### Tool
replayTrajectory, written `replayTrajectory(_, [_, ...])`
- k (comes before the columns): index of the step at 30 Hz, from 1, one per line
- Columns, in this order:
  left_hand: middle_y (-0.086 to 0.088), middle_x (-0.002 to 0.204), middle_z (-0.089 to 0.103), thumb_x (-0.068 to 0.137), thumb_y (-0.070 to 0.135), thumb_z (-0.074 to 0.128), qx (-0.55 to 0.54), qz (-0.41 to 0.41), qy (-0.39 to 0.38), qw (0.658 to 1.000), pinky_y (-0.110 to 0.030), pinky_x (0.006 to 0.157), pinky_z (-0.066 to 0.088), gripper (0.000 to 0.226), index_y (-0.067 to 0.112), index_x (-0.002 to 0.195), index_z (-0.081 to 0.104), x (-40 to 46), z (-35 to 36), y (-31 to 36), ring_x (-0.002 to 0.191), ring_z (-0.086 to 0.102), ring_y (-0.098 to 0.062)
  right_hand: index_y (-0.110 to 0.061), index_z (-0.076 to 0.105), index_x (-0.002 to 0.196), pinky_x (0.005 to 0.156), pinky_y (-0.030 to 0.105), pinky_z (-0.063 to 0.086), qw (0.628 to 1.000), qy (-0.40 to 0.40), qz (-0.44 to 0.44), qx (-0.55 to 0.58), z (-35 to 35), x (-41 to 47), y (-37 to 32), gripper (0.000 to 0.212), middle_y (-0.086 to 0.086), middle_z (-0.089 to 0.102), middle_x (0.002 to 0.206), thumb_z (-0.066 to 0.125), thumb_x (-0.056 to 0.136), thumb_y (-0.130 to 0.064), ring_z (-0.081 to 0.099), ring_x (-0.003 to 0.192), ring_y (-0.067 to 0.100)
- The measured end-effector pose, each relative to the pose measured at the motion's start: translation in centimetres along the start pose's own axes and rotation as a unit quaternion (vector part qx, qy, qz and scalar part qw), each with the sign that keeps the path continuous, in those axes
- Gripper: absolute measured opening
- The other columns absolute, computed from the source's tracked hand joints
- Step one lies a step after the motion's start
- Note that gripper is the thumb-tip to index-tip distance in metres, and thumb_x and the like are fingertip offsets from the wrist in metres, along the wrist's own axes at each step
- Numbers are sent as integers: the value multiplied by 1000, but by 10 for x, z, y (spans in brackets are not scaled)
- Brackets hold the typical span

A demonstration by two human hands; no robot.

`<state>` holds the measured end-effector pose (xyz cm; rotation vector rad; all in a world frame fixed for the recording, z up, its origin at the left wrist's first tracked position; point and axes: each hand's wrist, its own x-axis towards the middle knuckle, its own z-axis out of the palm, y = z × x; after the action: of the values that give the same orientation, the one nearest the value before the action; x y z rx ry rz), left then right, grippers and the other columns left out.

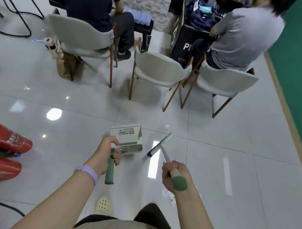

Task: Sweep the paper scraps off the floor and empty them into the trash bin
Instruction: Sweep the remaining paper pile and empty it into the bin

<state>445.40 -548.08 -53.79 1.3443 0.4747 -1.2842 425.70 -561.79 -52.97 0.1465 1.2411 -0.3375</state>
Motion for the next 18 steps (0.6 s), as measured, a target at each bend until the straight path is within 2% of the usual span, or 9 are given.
replayTrajectory(1, [2, 58, 36, 75, 15, 49, 19, 6, -2, 1000, -17, 39, 24, 12, 14, 86, 54, 2, 0, 2, 39, 25, -12, -23, 44, 134, 33, 14, 42, 1000, -11, 9, -16, 3, 0, 1, 37, -6, 36, 59, 47, 98, -14, 40, 31, 7])
replayTrajectory(3, [0, 58, 36, 77, 15, 49, 64, 18, -4, 998, -19, 40, 23, 11, 15, 87, 54, 7, 2, 6, 40, 25, -13, -17, 49, 103, 33, 14, 42, 998, -30, 33, -34, 11, 1, 2, 10, -6, 37, 57, 54, 94, -16, 41, 31, 8])
replayTrajectory(4, [0, 58, 36, 77, 15, 49, 82, 18, -7, 996, -19, 40, 24, 12, 15, 88, 54, 10, 3, 8, 41, 25, -13, -14, 46, 90, 33, 15, 41, 998, -36, 41, -43, 16, 3, 2, 11, -5, 36, 54, 57, 92, -16, 41, 31, 8])
replayTrajectory(6, [-1, 59, 38, 76, 16, 50, 101, 15, -11, 995, -21, 40, 24, 16, 14, 92, 53, 20, 7, 15, 41, 26, -14, -14, 43, 79, 32, 15, 39, 997, -37, 42, -56, 28, 10, -2, 22, -5, 35, 52, 60, 93, -19, 39, 32, 8])
replayTrajectory(10, [-1, 58, 37, 79, 15, 49, 88, 10, -17, 996, -21, 41, 24, 11, 15, 90, 49, 39, 18, 39, 41, 25, -14, -12, 43, 77, 30, 16, 36, 994, -47, 64, -71, 56, 28, -18, 29, -4, 36, 47, 58, 98, -26, 37, 29, 9])
replayTrajectory(14, [-1, 57, 37, 78, 16, 48, 73, 3, -14, 997, -20, 41, 24, 13, 16, 91, 51, 66, 33, 68, 40, 25, -14, -9, 46, 81, 31, 18, 42, 994, -62, 89, -18, 93, 63, -47, 31, -3, 41, 49, 57, 99, -31, 43, 31, 9])
replayTrajectory(18, [0, 56, 37, 79, 16, 48, 63, -16, 10, 998, -20, 41, 23, 11, 15, 90, 51, 98, 57, 100, 39, 24, -13, -11, 44, 85, 33, 18, 43, 987, -96, 124, 42, 136, 113, -94, 24, -4, 41, 51, 56, 98, -26, 44, 32, 9])
